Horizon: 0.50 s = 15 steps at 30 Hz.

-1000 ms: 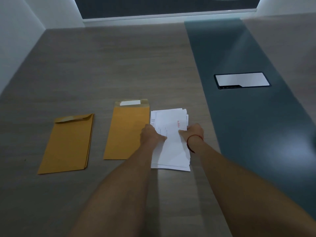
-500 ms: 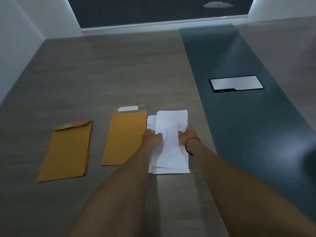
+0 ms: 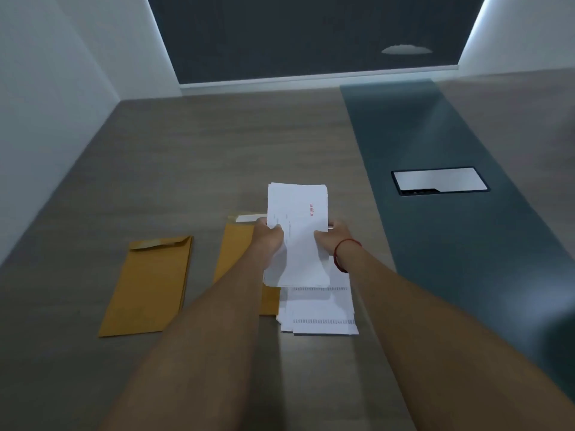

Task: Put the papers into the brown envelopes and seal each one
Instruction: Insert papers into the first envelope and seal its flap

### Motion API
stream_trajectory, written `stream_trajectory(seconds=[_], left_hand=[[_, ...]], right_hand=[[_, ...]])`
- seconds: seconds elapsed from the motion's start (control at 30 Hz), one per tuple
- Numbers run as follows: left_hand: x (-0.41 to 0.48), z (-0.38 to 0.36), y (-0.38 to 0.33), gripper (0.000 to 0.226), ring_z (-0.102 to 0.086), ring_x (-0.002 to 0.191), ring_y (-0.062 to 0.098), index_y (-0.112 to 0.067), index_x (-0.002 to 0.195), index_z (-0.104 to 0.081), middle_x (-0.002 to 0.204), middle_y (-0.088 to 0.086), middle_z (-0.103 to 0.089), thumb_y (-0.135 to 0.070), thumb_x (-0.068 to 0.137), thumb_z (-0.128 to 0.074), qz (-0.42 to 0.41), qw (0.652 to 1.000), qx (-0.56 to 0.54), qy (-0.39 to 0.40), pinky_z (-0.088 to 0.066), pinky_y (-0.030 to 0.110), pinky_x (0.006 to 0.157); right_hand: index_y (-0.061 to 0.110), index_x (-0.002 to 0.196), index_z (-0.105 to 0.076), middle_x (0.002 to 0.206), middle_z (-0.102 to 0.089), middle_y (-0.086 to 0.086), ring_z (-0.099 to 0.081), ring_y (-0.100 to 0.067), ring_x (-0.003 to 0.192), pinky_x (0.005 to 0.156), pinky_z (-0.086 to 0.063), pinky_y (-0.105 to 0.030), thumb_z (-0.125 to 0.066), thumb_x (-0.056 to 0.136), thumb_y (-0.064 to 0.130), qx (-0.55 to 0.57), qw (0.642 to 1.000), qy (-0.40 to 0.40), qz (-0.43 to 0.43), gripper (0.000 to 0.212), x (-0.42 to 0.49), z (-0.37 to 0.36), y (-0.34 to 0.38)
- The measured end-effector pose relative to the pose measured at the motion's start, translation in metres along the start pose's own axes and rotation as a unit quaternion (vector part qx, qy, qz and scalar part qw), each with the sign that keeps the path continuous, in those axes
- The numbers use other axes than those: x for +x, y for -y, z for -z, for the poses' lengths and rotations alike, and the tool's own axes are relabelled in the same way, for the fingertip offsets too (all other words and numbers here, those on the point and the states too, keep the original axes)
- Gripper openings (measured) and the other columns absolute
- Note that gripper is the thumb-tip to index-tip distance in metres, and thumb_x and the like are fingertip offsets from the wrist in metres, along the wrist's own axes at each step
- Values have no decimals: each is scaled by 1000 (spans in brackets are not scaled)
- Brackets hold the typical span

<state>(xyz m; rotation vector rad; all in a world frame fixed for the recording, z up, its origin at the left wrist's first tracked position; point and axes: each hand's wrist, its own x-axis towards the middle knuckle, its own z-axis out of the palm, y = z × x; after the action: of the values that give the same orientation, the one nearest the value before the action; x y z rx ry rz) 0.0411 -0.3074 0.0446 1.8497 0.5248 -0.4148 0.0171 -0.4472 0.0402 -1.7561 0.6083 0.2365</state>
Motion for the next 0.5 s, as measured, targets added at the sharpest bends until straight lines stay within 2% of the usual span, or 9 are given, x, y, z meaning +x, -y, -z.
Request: stream_trajectory(seconds=[0.07,0.17,0.23,0.33,0.4,0.5], left_hand=[[8,13,-9,41,-53,112,25,-15,139,-40,131,7,-55,-23,99,-42,-4,1000,-6,-16,-42,31,87],[25,31,-22,38,-48,94,18,-13,135,-45,127,8,-57,-20,98,-41,-18,999,6,-28,-39,27,77],[40,41,-26,36,-47,88,16,-11,131,-49,126,10,-59,-18,97,-41,-20,999,7,-33,-38,26,71],[63,53,-29,35,-54,95,21,-10,129,-52,125,11,-61,-19,97,-42,-10,999,9,-35,-43,29,79],[78,58,-25,35,-54,101,22,-12,131,-49,122,9,-60,-21,98,-42,4,999,9,-32,-43,32,83],[98,61,-18,34,-52,97,19,-14,131,-48,115,4,-58,-21,98,-42,17,999,8,-27,-42,31,82]], right_hand=[[5,120,-55,116,-65,-14,-64,-32,105,78,-48,-29,-52,89,6,6,1000,-1,4,32,5,-12,16],[11,104,-57,114,-67,-14,-63,-27,89,75,-47,-27,-52,88,5,16,1000,6,13,18,19,-29,35],[9,103,-58,110,-68,-13,-59,-22,84,76,-47,-27,-53,88,6,2,1000,15,7,17,31,-40,43],[4,106,-63,96,-64,-8,-59,-23,85,74,-46,-28,-54,86,10,-50,998,38,-5,23,54,-58,50],[2,105,-63,96,-63,-10,-56,-25,86,73,-44,-29,-52,87,7,-90,995,49,-7,22,67,-70,51],[-2,111,-64,104,-66,-16,-56,-26,86,74,-44,-28,-52,89,4,-119,991,56,-13,26,83,-83,48]])
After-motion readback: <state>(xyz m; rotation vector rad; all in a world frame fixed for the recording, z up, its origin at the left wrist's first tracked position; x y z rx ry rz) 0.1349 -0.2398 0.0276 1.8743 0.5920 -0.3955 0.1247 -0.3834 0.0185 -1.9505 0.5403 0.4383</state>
